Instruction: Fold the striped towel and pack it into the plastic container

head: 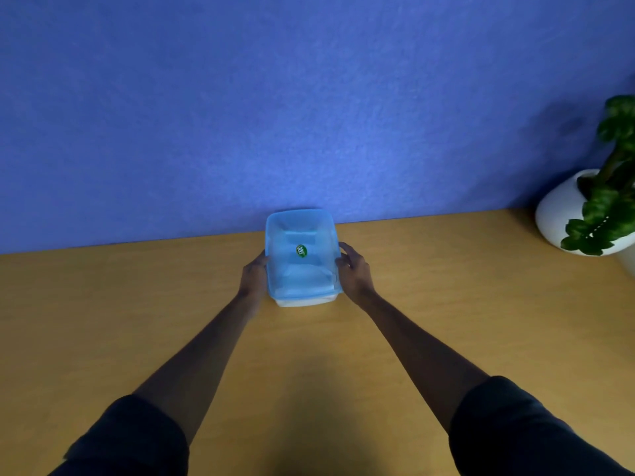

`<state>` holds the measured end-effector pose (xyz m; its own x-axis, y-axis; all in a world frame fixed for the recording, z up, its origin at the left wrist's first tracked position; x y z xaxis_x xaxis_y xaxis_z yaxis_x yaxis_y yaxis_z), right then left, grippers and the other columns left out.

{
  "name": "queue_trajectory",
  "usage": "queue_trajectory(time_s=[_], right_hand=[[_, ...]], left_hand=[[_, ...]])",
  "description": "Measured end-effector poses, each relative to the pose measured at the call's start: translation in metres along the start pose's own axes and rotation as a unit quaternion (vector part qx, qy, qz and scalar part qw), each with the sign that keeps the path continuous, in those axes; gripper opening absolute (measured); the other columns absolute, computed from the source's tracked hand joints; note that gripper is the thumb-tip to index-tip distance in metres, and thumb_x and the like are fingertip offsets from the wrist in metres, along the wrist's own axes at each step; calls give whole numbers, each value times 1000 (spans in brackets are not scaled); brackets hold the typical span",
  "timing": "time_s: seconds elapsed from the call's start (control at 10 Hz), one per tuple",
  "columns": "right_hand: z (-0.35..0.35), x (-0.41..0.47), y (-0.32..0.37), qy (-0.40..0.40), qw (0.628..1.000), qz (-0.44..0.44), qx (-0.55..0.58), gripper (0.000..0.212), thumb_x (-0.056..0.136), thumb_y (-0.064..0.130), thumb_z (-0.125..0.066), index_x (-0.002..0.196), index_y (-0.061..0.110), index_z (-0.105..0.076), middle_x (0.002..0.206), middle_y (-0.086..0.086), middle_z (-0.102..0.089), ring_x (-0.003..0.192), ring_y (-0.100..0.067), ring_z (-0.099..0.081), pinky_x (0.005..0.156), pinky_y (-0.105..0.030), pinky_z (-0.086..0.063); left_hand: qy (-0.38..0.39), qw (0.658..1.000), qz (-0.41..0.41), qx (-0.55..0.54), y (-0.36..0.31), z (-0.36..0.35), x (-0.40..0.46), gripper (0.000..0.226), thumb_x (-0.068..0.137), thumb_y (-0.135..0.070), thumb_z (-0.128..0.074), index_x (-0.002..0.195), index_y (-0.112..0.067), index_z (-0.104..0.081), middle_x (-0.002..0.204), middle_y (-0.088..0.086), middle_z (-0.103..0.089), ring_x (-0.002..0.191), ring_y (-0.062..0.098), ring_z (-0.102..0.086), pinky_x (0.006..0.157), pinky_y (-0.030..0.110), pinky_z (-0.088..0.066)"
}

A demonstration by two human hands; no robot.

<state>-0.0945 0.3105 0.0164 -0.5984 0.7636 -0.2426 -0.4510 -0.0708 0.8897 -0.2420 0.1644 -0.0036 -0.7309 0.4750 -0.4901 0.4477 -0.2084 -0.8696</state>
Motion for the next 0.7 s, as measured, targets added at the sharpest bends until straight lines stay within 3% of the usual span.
queue_trajectory(time_s=[0.1,0.4,0.5,0.6,0.7], right_hand=[[0,4,3,5,1000,-2,0,46,96,12,-40,142,16,-47,116,-7,-68,108,-32,-64,94,-53,-52],[1,8,13,11,1000,-9,3,49,97,12,-40,145,15,-44,127,-14,-65,109,-33,-62,93,-49,-53],[3,8,9,19,1000,-14,1,49,100,23,-43,149,16,-38,137,-15,-58,120,-33,-58,100,-49,-49],[9,-1,15,3,995,43,-91,62,100,42,-45,152,13,-29,147,-17,-48,132,-34,-50,105,-47,-45],[15,-6,18,-14,960,134,-245,71,98,55,-39,154,14,-22,156,-13,-36,138,-35,-42,106,-47,-40]], left_hand=[[1,1000,-6,14,-2,-2,5,24,89,-33,-50,89,-29,-74,98,-5,-74,90,15,-68,74,30,-51],[-15,1000,-13,18,-10,-5,5,24,91,-26,-49,91,-24,-73,90,-5,-71,87,17,-64,72,29,-50],[-24,999,-33,27,-8,-5,3,30,92,-26,-49,111,-17,-70,99,-3,-70,98,20,-63,77,30,-50],[-62,988,-70,125,-10,-2,-8,46,99,-30,-45,142,-13,-47,139,7,-56,129,25,-51,106,39,-43],[-96,953,-149,245,-15,1,-18,51,101,-26,-43,149,-11,-35,155,11,-37,143,25,-34,117,39,-29]])
Point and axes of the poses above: each hand's wrist, its own x-axis towards the middle knuckle, its own z-axis out of the back of the hand, y = z × x, the point moved 2 cm from there along x, towards the middle knuckle
